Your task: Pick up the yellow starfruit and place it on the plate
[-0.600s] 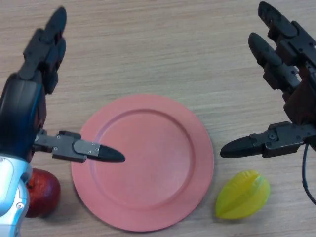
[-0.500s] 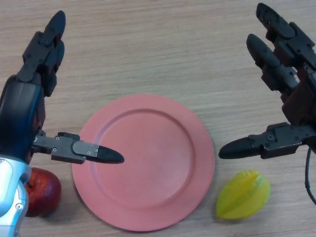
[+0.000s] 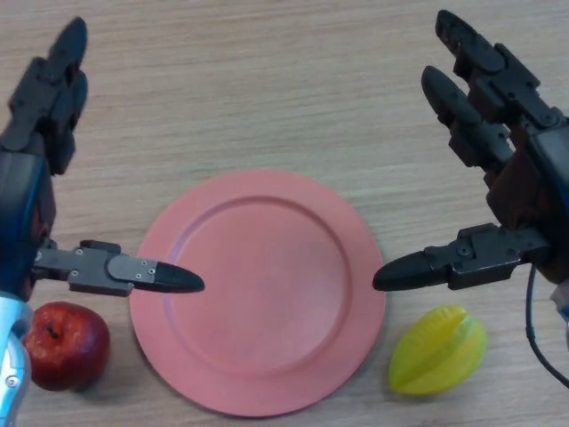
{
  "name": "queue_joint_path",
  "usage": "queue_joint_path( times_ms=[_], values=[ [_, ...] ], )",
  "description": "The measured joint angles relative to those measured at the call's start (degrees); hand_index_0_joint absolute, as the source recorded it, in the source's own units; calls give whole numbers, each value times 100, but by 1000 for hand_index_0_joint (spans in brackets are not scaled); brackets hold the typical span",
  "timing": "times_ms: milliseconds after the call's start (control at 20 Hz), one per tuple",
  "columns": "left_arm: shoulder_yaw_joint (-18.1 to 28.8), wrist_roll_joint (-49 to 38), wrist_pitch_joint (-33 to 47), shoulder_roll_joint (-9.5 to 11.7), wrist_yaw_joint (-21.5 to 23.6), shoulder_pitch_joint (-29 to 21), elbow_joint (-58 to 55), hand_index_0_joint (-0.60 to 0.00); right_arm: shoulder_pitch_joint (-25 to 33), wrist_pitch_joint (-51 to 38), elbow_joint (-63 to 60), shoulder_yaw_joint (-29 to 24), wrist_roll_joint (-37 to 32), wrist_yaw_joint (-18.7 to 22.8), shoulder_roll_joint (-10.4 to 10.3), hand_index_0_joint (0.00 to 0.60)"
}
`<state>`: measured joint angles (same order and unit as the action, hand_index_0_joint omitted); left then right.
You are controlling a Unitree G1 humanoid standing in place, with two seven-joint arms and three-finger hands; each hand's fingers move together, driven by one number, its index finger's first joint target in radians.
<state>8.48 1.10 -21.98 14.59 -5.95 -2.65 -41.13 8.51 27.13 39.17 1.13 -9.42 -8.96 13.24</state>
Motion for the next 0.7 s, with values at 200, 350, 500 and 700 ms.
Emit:
queue_joint_path(
  times_ms=[200, 350, 500, 700],
  values=[
    [15, -1, 15, -6, 7, 0, 24, 0, -3, 439, 214, -4, -3, -125, 10, 0],
    [15, -272, 13, -2, 102, -75, 226, 0, -174, 884, 616, -163, -86, -302, 36, 0],
    [-57, -172, 225, 32, 111, -156, 524, 0, -616, 869, 709, -224, 190, -700, 212, 0],
    [-52, -122, 530, 34, -148, 39, 938, 0, -1279, 3, 635, -166, 920, -1399, 135, 0]
  ],
)
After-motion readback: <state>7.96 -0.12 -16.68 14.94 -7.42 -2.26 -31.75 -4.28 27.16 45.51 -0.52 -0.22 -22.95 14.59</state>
